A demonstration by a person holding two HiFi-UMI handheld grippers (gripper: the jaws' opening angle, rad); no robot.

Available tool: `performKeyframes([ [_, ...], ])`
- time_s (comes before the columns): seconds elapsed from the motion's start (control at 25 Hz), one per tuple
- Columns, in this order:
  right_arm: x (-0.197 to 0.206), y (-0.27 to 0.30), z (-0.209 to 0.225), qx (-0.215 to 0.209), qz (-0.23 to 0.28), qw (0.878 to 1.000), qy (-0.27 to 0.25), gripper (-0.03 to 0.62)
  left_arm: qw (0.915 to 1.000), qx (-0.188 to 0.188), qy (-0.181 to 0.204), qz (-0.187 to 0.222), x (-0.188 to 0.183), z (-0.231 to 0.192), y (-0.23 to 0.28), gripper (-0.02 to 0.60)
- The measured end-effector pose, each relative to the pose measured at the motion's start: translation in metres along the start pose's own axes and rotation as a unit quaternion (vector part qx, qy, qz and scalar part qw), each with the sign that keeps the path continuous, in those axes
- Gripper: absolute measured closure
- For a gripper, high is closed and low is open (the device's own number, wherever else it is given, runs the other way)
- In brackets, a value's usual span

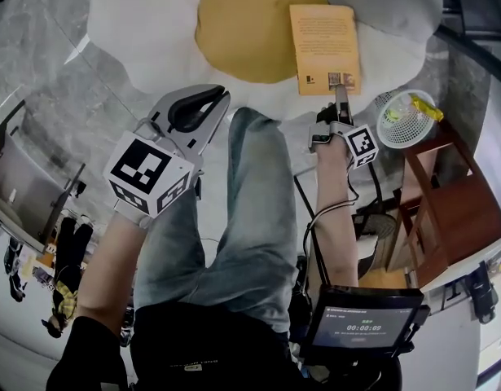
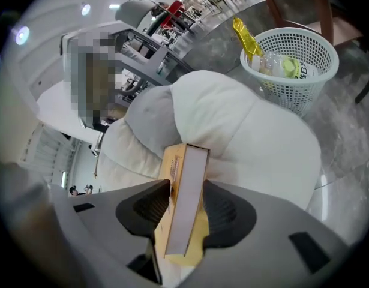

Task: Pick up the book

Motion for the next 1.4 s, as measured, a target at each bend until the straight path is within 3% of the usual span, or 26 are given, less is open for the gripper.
performKeyframes([
  [0.2, 0.009, -0.014, -0.035, -0.054, -0.009, 0.998, 0.018, 0.401, 1.0, 0.003, 0.001, 0.001, -0.005, -0.006, -0.017, 0.563],
  [0.4, 0.019, -0.01, -0.08, -0.11, -0.028, 0.993, -0.014, 0.399, 0.9999, -0.004, -0.001, 0.014, -0.008, -0.015, -0.047, 0.563],
  [0.68, 0.013, 0.021, -0.105, -0.083, -0.039, 0.996, -0.014, 0.393, 0.9997, -0.01, -0.012, 0.02, -0.007, -0.022, -0.047, 0.563],
  [1.04, 0.017, 0.026, -0.11, -0.014, -0.036, 0.996, -0.078, 0.396, 0.9993, -0.01, -0.021, 0.029, -0.003, -0.027, -0.054, 0.563],
  [1.24, 0.012, 0.022, -0.121, -0.01, -0.017, 0.995, -0.097, 0.407, 0.9992, -0.01, -0.022, 0.031, 0.0, -0.025, -0.054, 0.563],
  [1.4, 0.015, 0.012, -0.14, -0.032, -0.002, 0.994, -0.106, 0.431, 0.9992, -0.009, -0.02, 0.033, 0.004, -0.022, -0.064, 0.563],
])
Point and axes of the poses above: the fingertips, and each gripper's own axes: y forward along the fingers, z to its right, x out of its underside, the point moved 7 cm from there along -y, backward along the fingers, and after that the axes turned 9 degrees about x, right-handed, at the moved point
